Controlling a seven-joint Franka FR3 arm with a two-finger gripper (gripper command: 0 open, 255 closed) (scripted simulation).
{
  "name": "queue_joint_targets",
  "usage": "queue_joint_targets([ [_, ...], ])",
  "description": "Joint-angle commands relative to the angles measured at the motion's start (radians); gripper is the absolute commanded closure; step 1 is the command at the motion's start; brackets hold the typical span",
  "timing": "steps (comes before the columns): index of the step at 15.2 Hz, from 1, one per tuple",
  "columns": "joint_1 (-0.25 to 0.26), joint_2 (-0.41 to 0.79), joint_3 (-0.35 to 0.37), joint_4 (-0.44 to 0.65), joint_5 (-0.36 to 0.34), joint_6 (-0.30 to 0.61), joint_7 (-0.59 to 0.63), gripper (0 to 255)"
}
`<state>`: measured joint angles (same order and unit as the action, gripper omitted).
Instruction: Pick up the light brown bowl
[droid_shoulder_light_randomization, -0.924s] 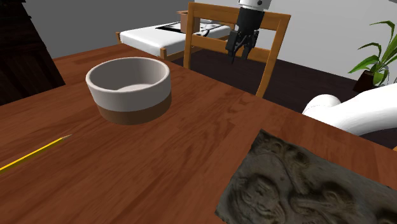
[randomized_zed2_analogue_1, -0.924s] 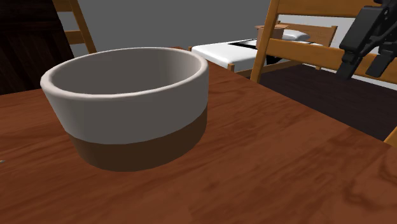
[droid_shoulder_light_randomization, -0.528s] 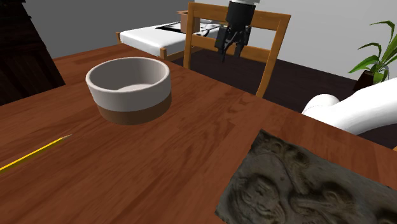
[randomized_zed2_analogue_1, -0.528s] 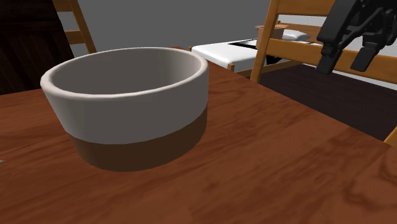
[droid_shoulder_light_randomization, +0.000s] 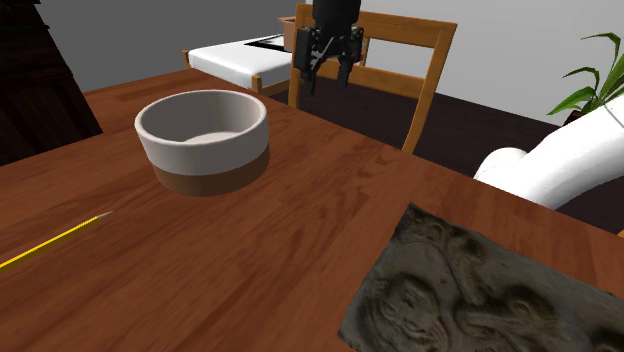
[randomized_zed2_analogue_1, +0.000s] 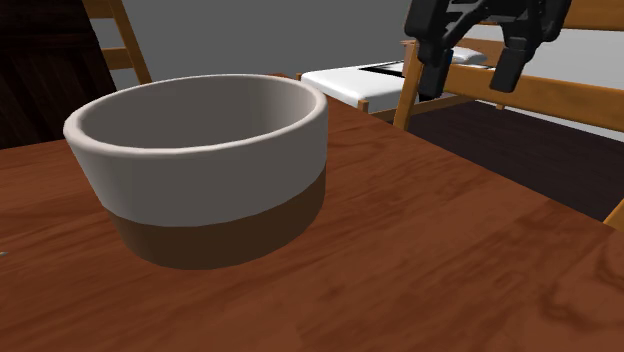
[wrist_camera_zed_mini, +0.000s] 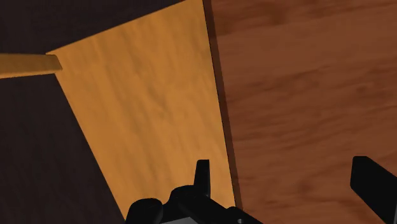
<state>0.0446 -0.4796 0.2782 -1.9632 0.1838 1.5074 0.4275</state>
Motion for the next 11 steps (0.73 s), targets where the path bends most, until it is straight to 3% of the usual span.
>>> queue_joint_targets([
  [1, 0.007, 0.059, 0.044, 0.068, 0.0, -0.013, 0.055, 0],
  [11, 0.064, 0.424, 0.25, 0.501, -0.1, -0.131, 0.334, 0],
])
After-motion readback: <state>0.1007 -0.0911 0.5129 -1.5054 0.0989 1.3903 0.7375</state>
